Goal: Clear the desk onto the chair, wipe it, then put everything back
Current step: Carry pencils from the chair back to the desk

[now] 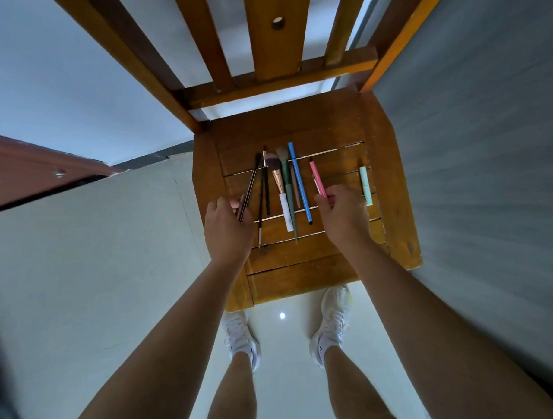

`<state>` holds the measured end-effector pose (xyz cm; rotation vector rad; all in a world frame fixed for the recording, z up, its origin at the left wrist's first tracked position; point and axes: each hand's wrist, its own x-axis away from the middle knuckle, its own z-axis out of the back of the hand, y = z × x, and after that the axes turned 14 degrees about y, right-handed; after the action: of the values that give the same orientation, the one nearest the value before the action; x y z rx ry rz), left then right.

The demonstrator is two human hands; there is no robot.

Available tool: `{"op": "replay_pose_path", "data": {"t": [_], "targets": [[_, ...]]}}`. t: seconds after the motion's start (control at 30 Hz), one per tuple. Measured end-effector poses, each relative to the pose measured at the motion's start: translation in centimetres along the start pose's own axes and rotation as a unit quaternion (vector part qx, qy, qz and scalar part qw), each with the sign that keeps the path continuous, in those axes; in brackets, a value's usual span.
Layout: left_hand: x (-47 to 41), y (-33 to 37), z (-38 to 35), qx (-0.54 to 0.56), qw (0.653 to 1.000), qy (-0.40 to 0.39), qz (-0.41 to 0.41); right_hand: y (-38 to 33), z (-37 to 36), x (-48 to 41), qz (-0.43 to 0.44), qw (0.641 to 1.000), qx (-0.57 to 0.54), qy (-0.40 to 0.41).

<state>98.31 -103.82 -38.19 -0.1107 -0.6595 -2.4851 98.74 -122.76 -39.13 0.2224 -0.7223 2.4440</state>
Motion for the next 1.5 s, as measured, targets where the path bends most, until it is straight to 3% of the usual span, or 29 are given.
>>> {"op": "replay_pose_path", "data": {"t": [0.43, 0.57, 0.77, 1.03, 1.2, 1.37, 1.5], "targets": [[1.3, 0.1, 4.0, 0.134, 0.989, 0.001, 0.059, 0.8, 3.7, 3.5, 0.008, 0.999, -0.037, 0.038], [2.6, 3.0, 11.5, 0.220, 0.973, 0.035, 0.065, -4.3, 8.7, 5.4, 0.036, 0.991, -0.124, 0.021], [4.9, 7.1, 30.9, 0.309, 0.939, 0.149, 0.034, -17.6, 20.1, 11.8, 0.180, 0.957, -0.224, -0.043], [19.7, -1.5, 54.7, 0.353, 0.837, 0.405, 0.108, -31.4, 28.4, 29.6, 0.398, 0.846, -0.287, -0.209], [33.9, -11.2, 67.1, 0.311, 0.746, 0.564, 0.170, -36.7, 30.6, 46.3, 0.519, 0.751, -0.284, -0.294], [50.4, -23.2, 73.2, 0.257, 0.652, 0.675, 0.231, -38.6, 28.5, 67.3, 0.597, 0.642, -0.299, -0.376], [63.4, -33.3, 74.3, 0.231, 0.571, 0.729, 0.298, -34.5, 24.9, 85.7, 0.630, 0.556, -0.273, -0.468]]}}
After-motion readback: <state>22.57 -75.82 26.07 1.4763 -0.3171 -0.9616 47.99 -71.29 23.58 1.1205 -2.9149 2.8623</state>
